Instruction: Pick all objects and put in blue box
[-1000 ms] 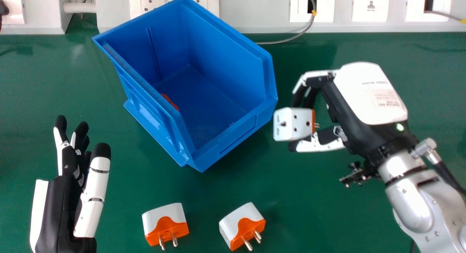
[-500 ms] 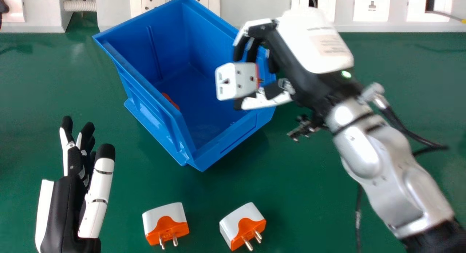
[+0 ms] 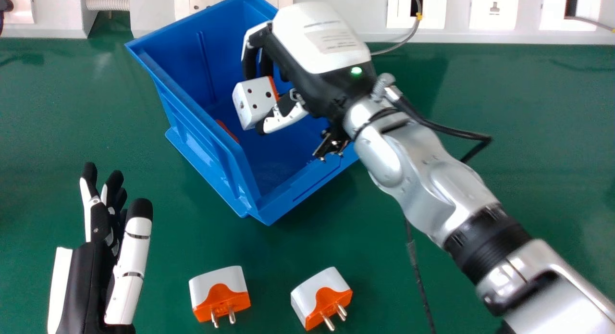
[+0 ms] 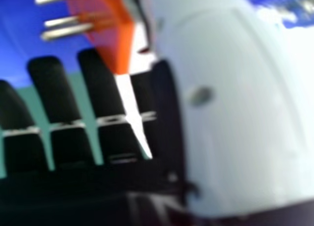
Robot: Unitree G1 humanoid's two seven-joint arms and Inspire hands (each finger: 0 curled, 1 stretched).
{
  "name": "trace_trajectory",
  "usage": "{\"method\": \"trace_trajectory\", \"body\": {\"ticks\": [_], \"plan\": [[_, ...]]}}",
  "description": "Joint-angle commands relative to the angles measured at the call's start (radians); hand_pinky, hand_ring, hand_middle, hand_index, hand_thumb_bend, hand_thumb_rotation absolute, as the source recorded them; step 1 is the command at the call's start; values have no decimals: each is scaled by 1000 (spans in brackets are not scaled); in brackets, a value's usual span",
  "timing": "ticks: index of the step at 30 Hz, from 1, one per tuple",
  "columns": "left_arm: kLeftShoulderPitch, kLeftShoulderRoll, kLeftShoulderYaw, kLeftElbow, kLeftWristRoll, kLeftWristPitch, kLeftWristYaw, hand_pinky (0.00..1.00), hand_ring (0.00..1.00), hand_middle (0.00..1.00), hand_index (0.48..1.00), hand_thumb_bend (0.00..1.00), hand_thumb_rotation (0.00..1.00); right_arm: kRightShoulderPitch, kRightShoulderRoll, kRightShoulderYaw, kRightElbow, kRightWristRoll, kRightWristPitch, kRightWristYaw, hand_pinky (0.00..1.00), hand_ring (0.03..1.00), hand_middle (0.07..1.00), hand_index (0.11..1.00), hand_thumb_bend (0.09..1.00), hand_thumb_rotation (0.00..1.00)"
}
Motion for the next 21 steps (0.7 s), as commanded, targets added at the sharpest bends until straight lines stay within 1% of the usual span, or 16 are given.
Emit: {"method": "trace_trajectory", "body": {"ticks": [1,2,3,7,9,10,11,12,13,14,16,17,19,20,21], "plan": [[9,-2,-2,-25,11,-26,7,1000,1000,996,990,441,848,-90,24,4,57,6,-1,-42,276,393,520,515,509,0],[9,-5,-2,-26,15,-27,12,1000,1000,992,987,437,851,-104,33,7,95,9,-8,-56,277,408,532,519,501,0],[9,-8,-3,-25,15,-29,15,1000,1000,989,985,434,851,-116,41,11,130,11,-13,-70,279,417,540,521,496,0],[12,-15,-9,-28,8,-25,19,1000,1000,987,985,432,840,-138,59,15,206,24,-18,-89,295,446,564,520,488,0],[18,-19,-12,-35,27,-22,29,1000,1000,988,987,432,837,-147,46,60,234,-22,-34,-133,298,450,568,517,487,0],[19,-19,-13,-37,35,-20,34,1000,998,986,986,433,843,-148,46,70,245,-28,-38,-146,309,441,547,516,490,0],[19,-20,-13,-40,41,-18,36,1000,997,985,986,433,849,-143,51,66,248,-15,-38,-142,318,434,532,518,492,0],[19,-20,-13,-40,44,-19,38,1000,996,985,986,434,852,-137,56,58,250,1,-38,-138,320,419,523,527,498,0],[18,-20,-12,-39,42,-19,36,1000,995,985,986,434,855,-132,59,54,249,13,-39,-130,332,408,518,538,502,0],[17,-20,-12,-36,36,-22,33,1000,997,986,987,435,856,-128,57,58,247,12,-39,-132,364,466,568,522,504,51],[10,-19,-8,-28,30,-25,30,1000,1000,992,991,438,856,-123,52,71,239,2,-37,-134,472,611,697,692,579,147],[8,-18,-8,-26,30,-26,29,1000,1000,992,992,426,855,-120,48,74,232,-1,-37,-132,552,692,763,771,590,178],[3,-18,-8,-25,32,-23,30,1000,1000,991,991,422,853,-117,41,75,215,0,-32,-122,641,763,817,825,580,178],[0,-17,-7,-24,31,-22,29,1000,1000,990,990,420,854,-114,39,72,207,4,-29,-122,663,776,827,834,572,173],[-2,-16,-6,-23,32,-21,28,1000,1000,991,991,430,856,-109,38,67,199,10,-27,-125,663,777,828,835,568,163]]}}
